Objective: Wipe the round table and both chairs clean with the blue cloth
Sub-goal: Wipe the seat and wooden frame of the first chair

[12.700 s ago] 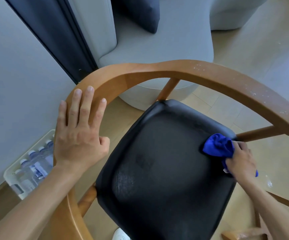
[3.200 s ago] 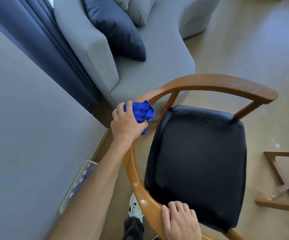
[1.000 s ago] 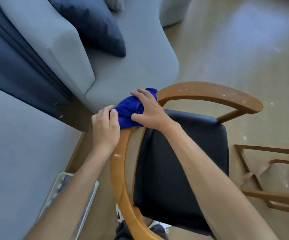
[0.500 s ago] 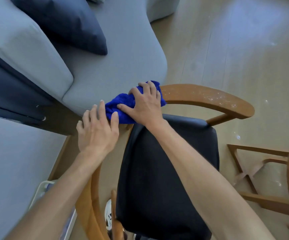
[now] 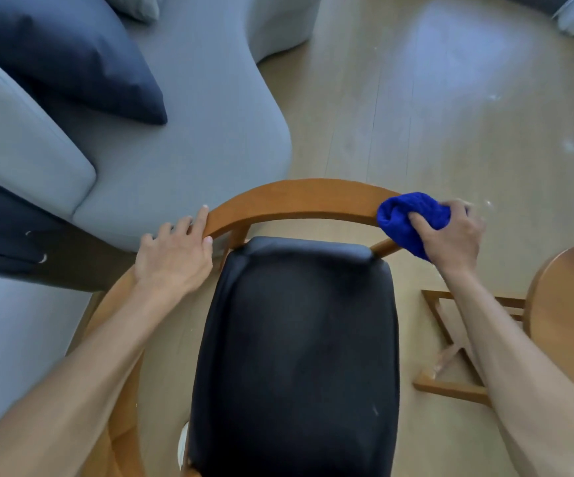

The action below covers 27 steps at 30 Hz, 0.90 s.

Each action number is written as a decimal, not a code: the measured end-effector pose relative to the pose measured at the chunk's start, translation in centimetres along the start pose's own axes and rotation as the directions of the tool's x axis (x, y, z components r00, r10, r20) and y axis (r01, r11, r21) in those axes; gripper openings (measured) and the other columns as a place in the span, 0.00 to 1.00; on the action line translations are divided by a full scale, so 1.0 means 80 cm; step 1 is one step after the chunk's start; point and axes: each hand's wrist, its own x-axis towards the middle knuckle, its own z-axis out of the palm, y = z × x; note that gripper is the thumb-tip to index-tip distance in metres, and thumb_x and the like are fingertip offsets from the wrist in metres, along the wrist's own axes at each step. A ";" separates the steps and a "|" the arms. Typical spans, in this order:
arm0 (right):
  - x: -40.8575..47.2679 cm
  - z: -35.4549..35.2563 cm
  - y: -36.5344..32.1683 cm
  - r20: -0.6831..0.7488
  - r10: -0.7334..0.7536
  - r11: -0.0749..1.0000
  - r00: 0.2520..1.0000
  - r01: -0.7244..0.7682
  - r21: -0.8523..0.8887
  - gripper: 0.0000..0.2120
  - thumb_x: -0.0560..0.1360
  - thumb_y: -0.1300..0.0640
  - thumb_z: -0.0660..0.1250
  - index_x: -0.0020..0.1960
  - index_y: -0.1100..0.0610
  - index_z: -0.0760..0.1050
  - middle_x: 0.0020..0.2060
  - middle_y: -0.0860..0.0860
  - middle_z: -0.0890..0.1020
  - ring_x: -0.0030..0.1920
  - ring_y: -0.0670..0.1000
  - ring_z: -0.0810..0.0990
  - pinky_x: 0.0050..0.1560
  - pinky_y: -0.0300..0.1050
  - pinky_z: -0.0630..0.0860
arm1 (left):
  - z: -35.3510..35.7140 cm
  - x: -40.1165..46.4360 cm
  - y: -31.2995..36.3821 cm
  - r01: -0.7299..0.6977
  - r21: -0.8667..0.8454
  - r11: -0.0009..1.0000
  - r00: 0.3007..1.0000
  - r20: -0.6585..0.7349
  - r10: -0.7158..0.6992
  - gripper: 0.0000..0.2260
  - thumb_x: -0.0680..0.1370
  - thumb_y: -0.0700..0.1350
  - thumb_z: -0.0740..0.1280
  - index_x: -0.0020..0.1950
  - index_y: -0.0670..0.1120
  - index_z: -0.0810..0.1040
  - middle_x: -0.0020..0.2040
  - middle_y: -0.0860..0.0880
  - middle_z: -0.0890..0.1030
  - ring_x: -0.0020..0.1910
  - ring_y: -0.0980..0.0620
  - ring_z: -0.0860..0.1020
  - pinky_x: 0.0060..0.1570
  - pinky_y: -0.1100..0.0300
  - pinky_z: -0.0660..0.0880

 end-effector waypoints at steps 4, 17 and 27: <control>-0.022 0.043 -0.072 -0.114 -0.008 0.998 0.993 0.001 -0.065 0.24 0.69 0.43 0.69 0.57 0.58 0.77 0.58 0.58 0.76 0.64 0.60 0.69 0.61 0.53 0.66 | 0.009 0.002 0.000 -0.030 0.023 0.999 0.998 -0.045 0.031 0.25 0.82 0.53 0.47 0.78 0.49 0.47 0.68 0.48 0.71 0.60 0.44 0.74 0.54 0.47 0.72; -0.011 0.015 -0.013 0.004 -0.394 0.918 0.919 0.394 -0.052 0.20 0.68 0.49 0.76 0.54 0.60 0.80 0.57 0.61 0.77 0.60 0.65 0.73 0.59 0.57 0.69 | 0.010 0.001 0.002 -0.044 0.031 0.999 0.992 -0.118 0.048 0.25 0.82 0.53 0.47 0.78 0.49 0.47 0.63 0.47 0.74 0.47 0.45 0.77 0.40 0.53 0.69; -0.068 0.101 -0.174 -0.075 -0.273 0.962 0.959 0.273 -0.009 0.20 0.67 0.44 0.71 0.51 0.57 0.80 0.57 0.57 0.77 0.62 0.61 0.71 0.61 0.57 0.65 | 0.014 0.004 0.004 -0.048 0.154 0.987 0.991 -0.119 0.066 0.26 0.83 0.52 0.49 0.79 0.48 0.45 0.55 0.48 0.74 0.43 0.48 0.76 0.36 0.57 0.66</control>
